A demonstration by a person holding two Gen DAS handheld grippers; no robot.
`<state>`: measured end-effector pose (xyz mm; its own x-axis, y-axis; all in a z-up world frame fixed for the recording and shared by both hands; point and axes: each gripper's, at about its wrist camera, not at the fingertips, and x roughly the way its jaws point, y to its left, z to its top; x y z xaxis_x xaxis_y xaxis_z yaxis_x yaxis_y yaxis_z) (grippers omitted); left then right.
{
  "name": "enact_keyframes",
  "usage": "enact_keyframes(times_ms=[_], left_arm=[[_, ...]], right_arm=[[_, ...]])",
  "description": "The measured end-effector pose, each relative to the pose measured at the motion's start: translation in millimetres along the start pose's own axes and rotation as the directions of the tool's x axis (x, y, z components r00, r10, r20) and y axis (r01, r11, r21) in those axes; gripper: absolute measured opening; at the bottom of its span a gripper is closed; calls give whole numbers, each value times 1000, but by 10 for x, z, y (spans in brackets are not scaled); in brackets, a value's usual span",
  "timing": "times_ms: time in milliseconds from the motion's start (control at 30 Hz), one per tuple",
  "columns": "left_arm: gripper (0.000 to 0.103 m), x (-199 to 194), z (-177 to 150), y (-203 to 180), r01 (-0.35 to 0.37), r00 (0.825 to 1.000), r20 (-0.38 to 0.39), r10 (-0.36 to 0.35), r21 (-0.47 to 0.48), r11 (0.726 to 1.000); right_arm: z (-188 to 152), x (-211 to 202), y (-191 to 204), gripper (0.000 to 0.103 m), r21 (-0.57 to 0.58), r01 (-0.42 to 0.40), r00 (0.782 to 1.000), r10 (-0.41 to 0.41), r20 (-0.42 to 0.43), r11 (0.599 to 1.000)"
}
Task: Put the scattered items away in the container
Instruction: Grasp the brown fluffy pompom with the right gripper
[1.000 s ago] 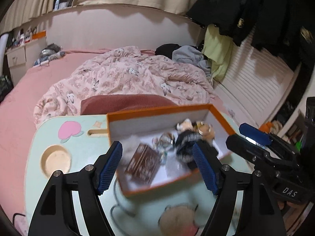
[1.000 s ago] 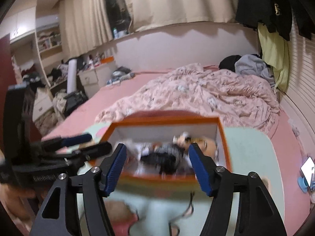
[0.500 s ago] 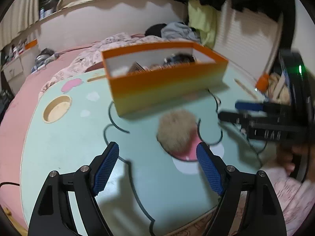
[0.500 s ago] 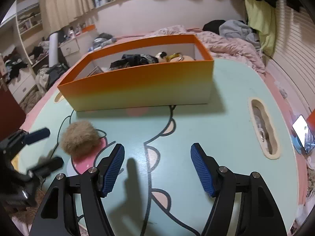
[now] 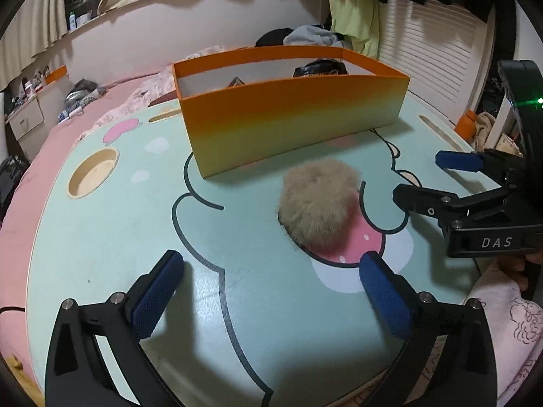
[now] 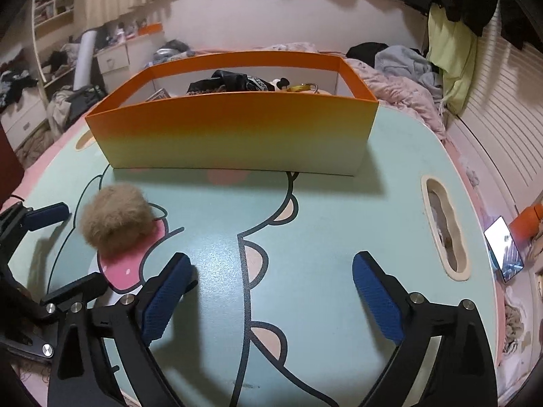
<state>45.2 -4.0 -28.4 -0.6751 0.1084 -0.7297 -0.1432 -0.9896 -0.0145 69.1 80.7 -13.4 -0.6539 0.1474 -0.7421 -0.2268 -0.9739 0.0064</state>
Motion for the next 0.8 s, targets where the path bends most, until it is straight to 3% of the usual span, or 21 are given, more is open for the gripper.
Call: enact_keyframes(times_ms=[233,467,533,600,633,667,700,800], left_arm=[[103,23,0,-27,11,1000,-6,-11,13,1000],[102,17,234,-138,43,997,58,-47,64,997],[92,81,281,-155,52,998,43,-56,72,996],[57,144,273,-168,85,996,8,-86,79,993],[55,130,255,-185,85,996,19,-87,91,992],[47,113,239,-195,94,995,23,-97,103,990],[32,92,225,-196,109,993,23,-113,110,988],[31,33,202,-167,152,988,27,-155,94,984]], right_arm=[[-10,-8,1,96,12,2,1000,-2,5,1000],[-106,-318,-366,94,213,-76,982,36,184,974],[-90,-334,-354,88,211,-79,981,38,191,974],[-73,-333,-307,87,195,-80,981,42,191,978],[-52,-338,-291,87,189,-80,980,43,192,979],[-46,-353,-269,87,181,-82,979,45,200,980],[-32,-367,-257,87,177,-86,978,49,205,981],[-32,-419,-234,86,150,-133,967,95,237,980]])
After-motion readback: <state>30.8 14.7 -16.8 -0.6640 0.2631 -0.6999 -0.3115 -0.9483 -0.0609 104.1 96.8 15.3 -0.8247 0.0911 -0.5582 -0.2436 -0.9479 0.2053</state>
